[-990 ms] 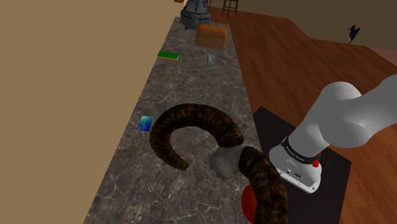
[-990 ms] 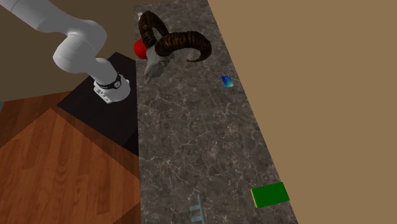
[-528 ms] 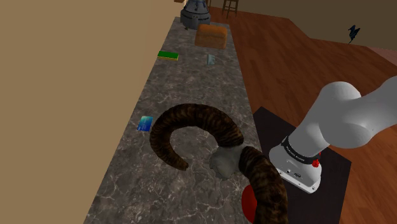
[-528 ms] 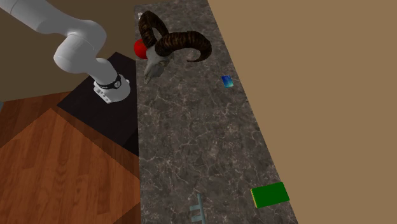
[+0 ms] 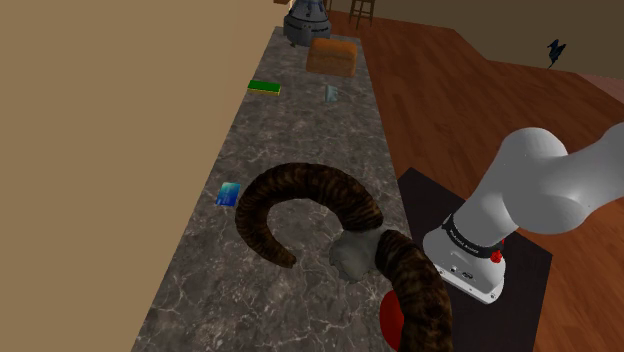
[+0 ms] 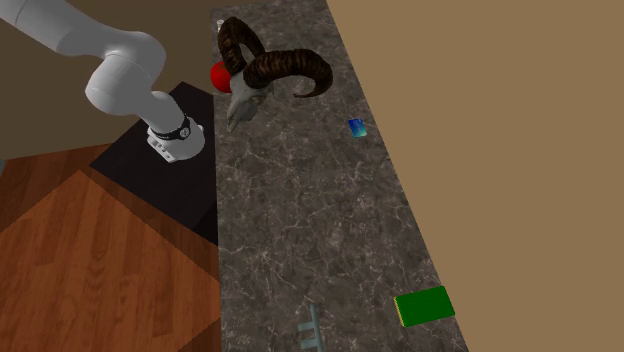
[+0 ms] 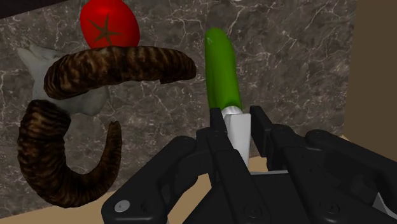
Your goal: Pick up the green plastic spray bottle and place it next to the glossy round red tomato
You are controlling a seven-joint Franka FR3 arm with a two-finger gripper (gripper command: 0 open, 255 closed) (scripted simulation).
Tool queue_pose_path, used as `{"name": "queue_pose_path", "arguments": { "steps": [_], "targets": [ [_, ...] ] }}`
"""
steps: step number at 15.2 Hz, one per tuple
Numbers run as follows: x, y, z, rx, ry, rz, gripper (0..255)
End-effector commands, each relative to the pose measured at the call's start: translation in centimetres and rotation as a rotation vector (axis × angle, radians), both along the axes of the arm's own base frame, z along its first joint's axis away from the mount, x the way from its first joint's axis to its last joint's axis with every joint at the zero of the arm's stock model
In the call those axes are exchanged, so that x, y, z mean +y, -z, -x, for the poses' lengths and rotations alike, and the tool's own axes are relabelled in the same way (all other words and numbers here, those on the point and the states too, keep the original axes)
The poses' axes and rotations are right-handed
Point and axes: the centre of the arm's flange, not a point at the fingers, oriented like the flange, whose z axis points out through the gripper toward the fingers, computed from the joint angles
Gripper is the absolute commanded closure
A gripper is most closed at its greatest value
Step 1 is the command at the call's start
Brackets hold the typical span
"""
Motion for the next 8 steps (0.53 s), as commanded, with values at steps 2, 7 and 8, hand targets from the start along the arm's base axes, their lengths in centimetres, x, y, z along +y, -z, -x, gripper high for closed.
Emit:
{"name": "queue_pose_path", "arguments": {
  "steps": [2, 7, 8],
  "targets": [
    [0.0, 1.6, 0.0, 0.0, 0.0, -0.001, 255],
    [0.0, 4.2, 0.0, 0.0, 0.0, -0.001, 255],
    [0.0, 4.8, 0.0, 0.0, 0.0, -0.001, 255]
  ]
}}
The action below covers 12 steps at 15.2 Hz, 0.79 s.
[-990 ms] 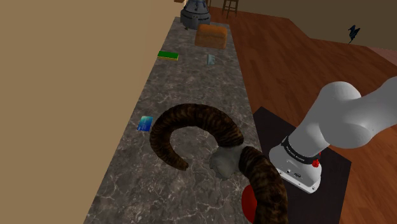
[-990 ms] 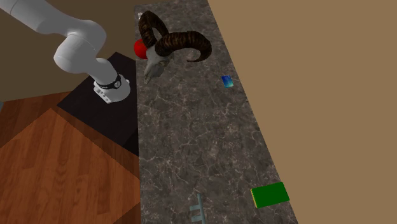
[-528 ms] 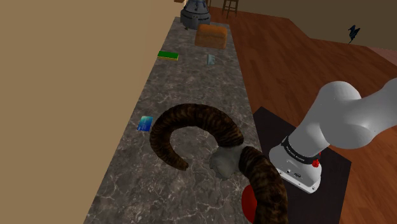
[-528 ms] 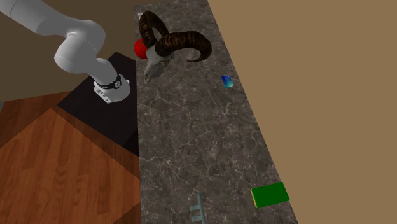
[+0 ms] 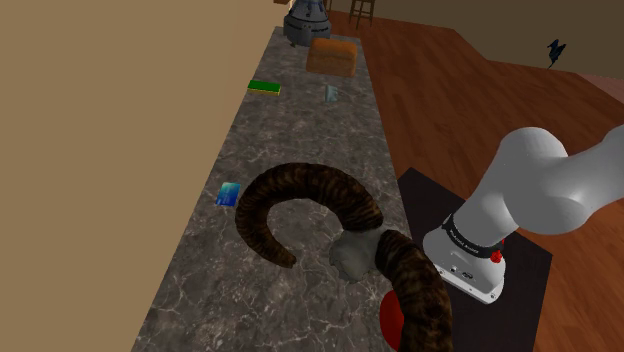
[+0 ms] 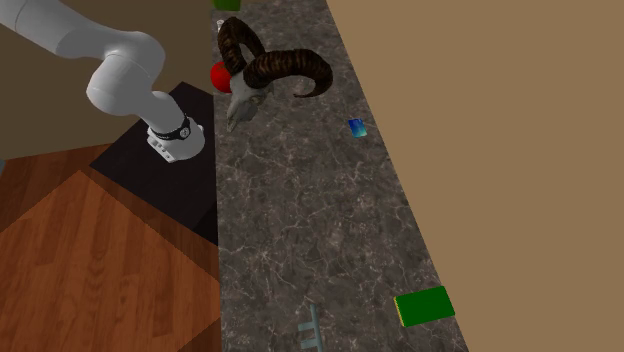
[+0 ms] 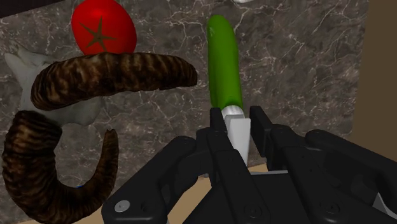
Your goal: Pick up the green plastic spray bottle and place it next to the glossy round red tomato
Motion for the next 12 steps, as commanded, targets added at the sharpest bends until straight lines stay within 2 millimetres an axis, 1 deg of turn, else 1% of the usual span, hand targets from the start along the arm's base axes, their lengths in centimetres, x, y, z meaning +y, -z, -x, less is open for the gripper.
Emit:
{"name": "queue_pose_path", "arguments": {
  "steps": [1, 12],
  "targets": [
    [0.0, 1.1, -0.1, 0.0, 0.0, -0.001, 255],
    [0.0, 6.9, -0.1, 0.0, 0.0, -0.001, 255]
  ]
}}
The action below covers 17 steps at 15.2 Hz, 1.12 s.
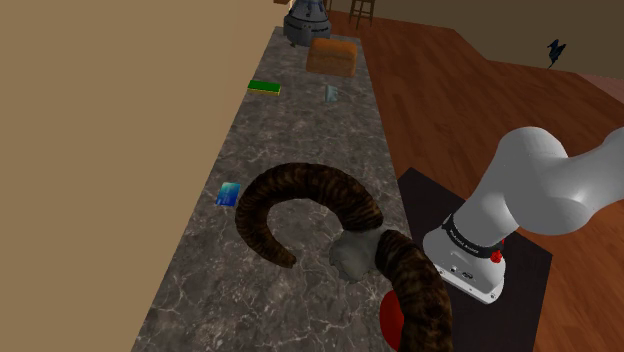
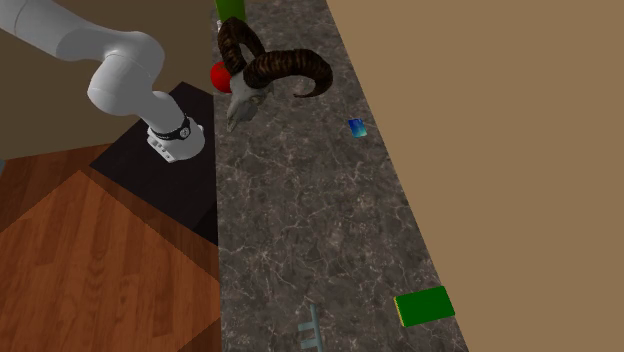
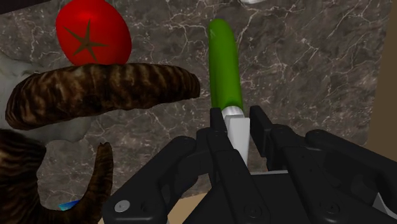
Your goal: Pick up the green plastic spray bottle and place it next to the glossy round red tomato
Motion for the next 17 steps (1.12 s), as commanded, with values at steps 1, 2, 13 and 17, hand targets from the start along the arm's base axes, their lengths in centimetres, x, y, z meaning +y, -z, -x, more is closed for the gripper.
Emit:
{"name": "queue_pose_path", "arguments": {
  "steps": [1, 2, 13, 17],
  "targets": [
    [0.0, 1.1, 0.0, 0.0, 0.0, 0.0, 255],
    [0.0, 1.6, 0.0, 0.0, 0.0, 0.0, 255],
    [0.0, 7.5, 0.0, 0.0, 0.0, 0.0, 255],
    [0.0, 9.6, 0.0, 0.0, 0.0, 0.0, 255]
  ]
}}
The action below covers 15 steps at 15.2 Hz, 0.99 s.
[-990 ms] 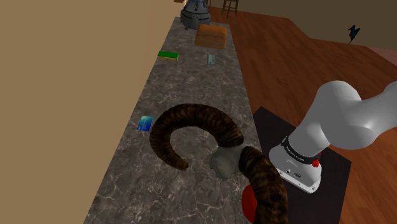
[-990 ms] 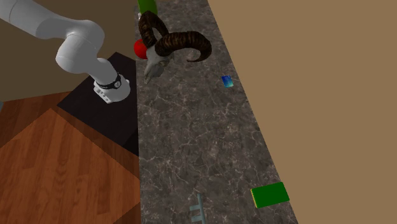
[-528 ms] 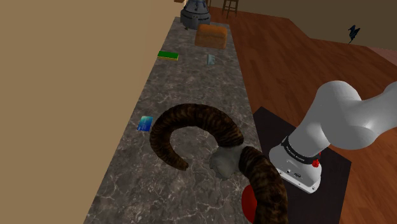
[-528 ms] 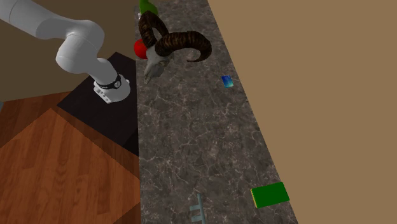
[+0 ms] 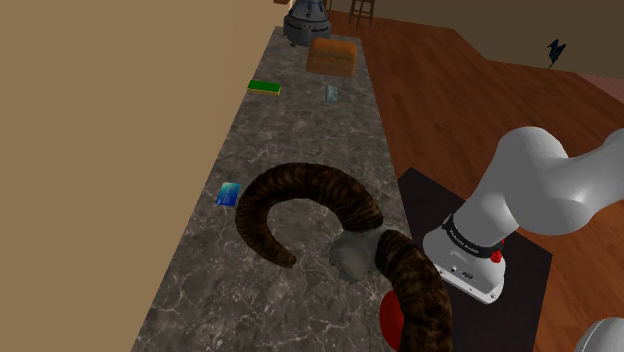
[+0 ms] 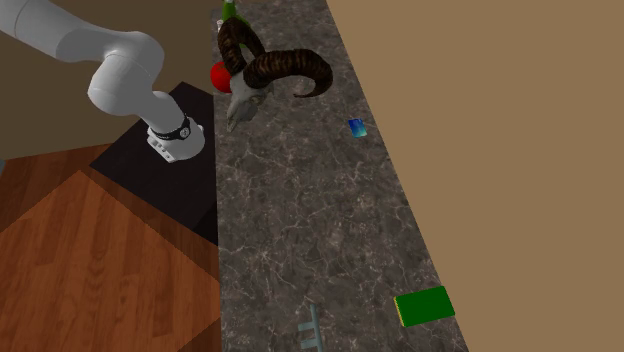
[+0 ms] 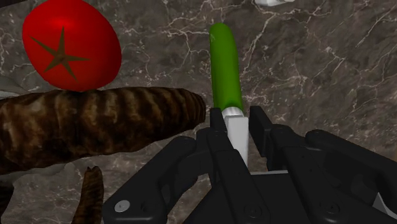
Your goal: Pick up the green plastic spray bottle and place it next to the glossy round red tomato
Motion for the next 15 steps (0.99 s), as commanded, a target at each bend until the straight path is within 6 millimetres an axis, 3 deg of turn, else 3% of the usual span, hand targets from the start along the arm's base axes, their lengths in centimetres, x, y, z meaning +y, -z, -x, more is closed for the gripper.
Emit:
{"name": "queue_pose_path", "arguments": {
  "steps": [1, 6, 13, 14, 15],
  "targets": [
    [0.0, 1.1, 0.1, 0.0, 0.0, 0.0, 255],
    [0.0, 3.6, 0.1, 0.0, 0.0, 0.0, 255],
    [0.0, 3.6, 0.1, 0.0, 0.0, 0.0, 255],
    [0.0, 3.6, 0.1, 0.0, 0.0, 0.0, 0],
    [0.0, 3.6, 0.1, 0.0, 0.0, 0.0, 0]
  ]
}}
